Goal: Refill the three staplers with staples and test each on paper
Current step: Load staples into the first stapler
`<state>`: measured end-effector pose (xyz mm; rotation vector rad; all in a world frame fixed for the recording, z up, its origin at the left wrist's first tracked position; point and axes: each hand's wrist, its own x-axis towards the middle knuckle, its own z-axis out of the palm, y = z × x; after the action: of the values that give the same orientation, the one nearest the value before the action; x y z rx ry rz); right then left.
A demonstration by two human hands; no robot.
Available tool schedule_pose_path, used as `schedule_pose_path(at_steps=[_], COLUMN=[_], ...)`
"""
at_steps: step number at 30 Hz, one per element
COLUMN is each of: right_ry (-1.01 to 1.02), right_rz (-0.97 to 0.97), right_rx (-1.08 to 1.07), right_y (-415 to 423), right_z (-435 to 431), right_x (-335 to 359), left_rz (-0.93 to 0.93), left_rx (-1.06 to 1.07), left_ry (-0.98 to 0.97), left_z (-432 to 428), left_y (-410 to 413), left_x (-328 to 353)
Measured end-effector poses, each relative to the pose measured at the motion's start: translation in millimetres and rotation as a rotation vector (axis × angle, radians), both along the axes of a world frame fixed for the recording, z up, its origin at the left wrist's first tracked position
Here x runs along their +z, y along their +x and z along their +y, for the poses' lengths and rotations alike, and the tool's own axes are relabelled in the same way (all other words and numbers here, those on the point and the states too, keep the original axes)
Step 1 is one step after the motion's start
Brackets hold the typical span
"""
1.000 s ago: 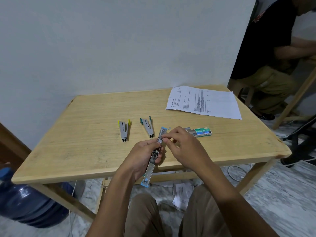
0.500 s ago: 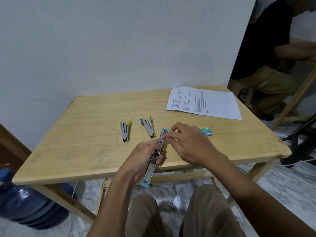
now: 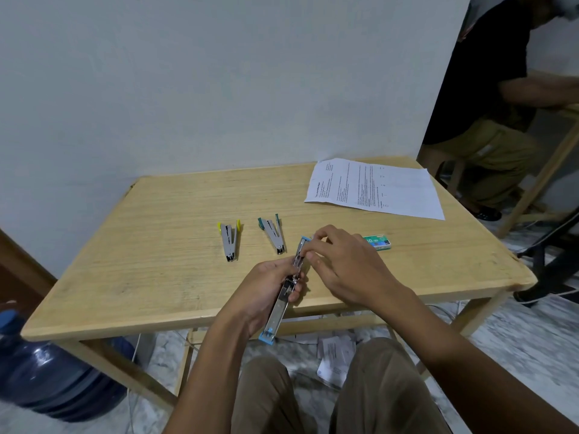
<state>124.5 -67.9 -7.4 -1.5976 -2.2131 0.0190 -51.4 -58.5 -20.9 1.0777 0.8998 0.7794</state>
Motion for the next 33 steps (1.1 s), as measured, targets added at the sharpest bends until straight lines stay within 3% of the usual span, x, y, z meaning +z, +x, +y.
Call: schedule_pose_path(at_steps=[11, 18, 21, 33], right_ry=[0.026, 0.075, 0.165, 0.378], right_rz=[0.243, 0.524, 0.570, 0.371], right_rx=[-0.110, 0.238, 0.243, -0.100], right_y=[-10, -11, -15, -36], right_z=[-4, -21, -19, -15], right_x=[-14, -11, -17, -24], left_rz=[-0.013, 0.020, 0.046, -0.134], left_rx=[0.007, 0.018, 0.025, 0.094], left_ry=[-0.010, 0.039, 0.066, -0.061], left_z=[-3, -3, -3, -2], left_y=[1, -1, -1, 2], left_x=[5, 2, 1, 3])
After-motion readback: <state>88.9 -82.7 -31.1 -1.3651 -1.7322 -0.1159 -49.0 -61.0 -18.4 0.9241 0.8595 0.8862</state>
